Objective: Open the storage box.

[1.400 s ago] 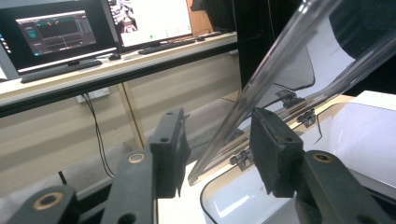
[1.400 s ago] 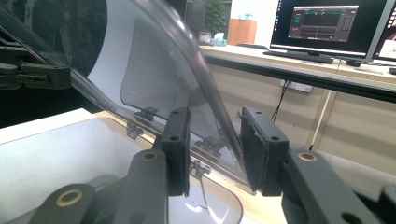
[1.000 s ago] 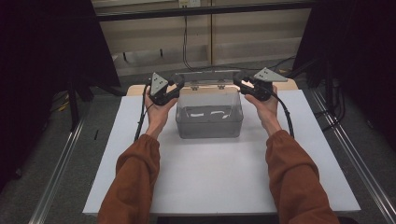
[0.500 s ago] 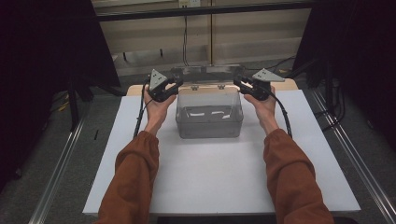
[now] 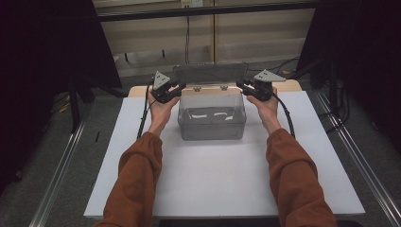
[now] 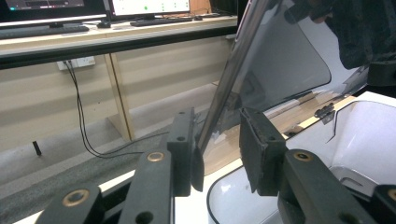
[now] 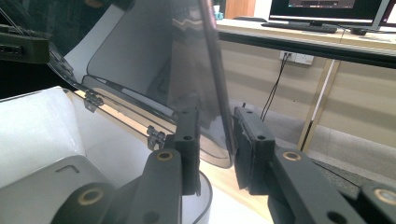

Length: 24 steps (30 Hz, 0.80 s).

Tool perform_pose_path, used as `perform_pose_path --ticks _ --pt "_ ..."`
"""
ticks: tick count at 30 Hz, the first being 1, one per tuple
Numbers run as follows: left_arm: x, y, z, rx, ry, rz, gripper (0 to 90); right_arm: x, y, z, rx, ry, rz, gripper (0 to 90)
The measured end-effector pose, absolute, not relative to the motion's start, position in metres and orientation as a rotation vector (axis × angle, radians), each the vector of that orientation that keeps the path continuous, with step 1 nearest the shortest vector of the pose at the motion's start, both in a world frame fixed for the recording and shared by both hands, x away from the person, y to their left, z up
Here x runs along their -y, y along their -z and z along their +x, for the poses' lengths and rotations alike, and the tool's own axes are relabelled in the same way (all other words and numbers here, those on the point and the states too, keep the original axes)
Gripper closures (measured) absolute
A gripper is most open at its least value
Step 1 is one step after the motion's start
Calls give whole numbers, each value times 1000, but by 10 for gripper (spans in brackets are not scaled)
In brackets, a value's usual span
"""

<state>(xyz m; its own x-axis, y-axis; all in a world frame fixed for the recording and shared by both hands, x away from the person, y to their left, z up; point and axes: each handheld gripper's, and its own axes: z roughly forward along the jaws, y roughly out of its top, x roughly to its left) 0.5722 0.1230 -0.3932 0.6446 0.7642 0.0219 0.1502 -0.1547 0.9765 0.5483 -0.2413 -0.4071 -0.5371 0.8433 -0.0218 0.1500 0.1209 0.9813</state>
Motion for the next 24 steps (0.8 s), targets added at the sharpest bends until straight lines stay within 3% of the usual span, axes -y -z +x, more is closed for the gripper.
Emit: perform_pose_path --ticks 16,24 --pt "-120 396 588 -828 -576 1665 629 247 404 561 -1809 -1505 1030 783" --pt "-121 398 596 -843 -564 1665 690 247 405 566 -1779 -1540 1086 800"
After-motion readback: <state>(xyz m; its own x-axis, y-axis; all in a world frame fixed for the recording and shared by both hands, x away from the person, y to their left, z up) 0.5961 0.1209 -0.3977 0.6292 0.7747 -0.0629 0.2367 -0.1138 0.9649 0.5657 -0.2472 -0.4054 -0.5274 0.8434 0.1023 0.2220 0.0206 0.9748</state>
